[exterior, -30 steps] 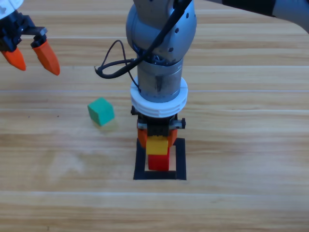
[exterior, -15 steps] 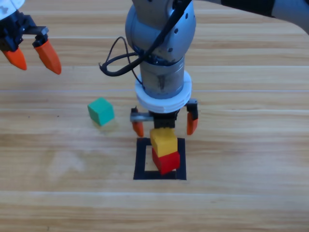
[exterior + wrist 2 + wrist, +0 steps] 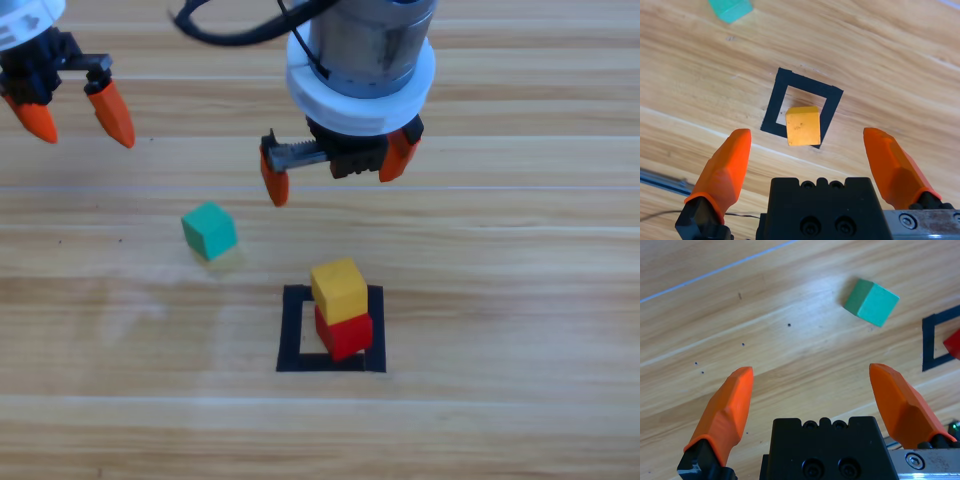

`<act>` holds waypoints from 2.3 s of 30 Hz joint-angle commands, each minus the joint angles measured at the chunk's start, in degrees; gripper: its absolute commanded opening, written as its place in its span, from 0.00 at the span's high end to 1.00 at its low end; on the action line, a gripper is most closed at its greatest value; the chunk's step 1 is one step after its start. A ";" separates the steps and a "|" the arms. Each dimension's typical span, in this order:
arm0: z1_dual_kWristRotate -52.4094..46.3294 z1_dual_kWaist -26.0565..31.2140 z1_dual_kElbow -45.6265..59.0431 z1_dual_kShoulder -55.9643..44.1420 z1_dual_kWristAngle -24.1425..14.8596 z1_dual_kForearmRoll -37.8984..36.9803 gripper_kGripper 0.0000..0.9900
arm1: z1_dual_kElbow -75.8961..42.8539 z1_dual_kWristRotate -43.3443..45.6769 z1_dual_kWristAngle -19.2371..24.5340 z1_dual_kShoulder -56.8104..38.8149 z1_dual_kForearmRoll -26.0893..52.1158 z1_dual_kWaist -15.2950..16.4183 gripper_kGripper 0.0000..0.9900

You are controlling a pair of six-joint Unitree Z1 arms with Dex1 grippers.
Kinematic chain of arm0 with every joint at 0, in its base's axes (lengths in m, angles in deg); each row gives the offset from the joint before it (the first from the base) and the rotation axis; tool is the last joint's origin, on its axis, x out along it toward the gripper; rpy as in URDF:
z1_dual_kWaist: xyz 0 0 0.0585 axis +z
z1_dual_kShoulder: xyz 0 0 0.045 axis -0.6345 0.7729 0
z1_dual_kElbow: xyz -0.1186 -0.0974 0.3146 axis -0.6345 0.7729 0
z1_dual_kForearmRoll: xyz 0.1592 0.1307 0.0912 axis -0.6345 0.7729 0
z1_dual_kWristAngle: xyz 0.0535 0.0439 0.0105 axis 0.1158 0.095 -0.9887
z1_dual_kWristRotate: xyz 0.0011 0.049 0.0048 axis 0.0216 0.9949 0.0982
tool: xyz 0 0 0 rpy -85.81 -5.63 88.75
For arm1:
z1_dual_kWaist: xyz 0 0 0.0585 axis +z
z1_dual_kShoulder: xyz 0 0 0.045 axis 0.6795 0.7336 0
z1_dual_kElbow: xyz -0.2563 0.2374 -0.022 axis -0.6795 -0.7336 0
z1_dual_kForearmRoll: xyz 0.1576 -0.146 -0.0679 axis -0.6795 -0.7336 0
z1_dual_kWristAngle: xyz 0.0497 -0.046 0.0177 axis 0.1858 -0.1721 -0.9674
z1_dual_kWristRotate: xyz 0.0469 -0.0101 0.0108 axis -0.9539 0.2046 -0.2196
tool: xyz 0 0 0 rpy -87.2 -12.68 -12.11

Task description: Stack the blocks in the rectangular block: red at the bottom, yellow in the middle, green on top

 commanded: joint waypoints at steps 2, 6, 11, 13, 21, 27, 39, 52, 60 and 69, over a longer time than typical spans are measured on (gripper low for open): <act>-3.20 -8.03 -3.07 7.72 -4.50 -0.89 0.02 | -15.10 10.21 -0.51 -12.64 6.00 0.23 0.00; -4.61 -11.55 -3.68 8.86 -5.12 -1.16 0.02 | -58.87 22.43 -12.20 -39.09 42.38 -4.95 0.01; -6.36 -15.42 -4.91 10.71 -6.44 -1.42 0.02 | -71.79 30.52 -18.79 -46.13 46.25 -11.46 0.01; -6.89 -16.56 -5.26 11.41 -7.05 -1.42 0.02 | -75.05 32.71 -21.87 -46.30 47.75 -14.97 0.01; -7.51 -17.79 -5.62 14.66 -7.49 -1.77 0.01 | -82.69 37.11 -14.66 -49.99 55.48 -15.50 0.01; -8.21 -17.88 -4.12 16.86 -8.11 -3.35 0.02 | -83.22 37.37 -15.28 -51.66 56.09 -15.50 0.01; -8.91 -17.88 1.41 17.91 -9.43 -8.28 0.02 | -83.75 38.16 -16.69 -56.15 55.66 -15.41 0.01; -9.88 -17.88 4.40 18.27 -10.74 -10.38 0.51 | -81.46 38.25 -16.77 -53.33 52.75 -15.41 0.01; -14.54 -18.84 5.90 12.64 -11.62 -10.30 0.97 | -80.76 38.34 -16.77 -52.54 51.52 -15.41 0.01; -35.72 -26.14 -6.06 4.29 -10.13 1.04 1.00 | -80.49 38.43 -17.12 -52.10 50.82 -15.41 0.01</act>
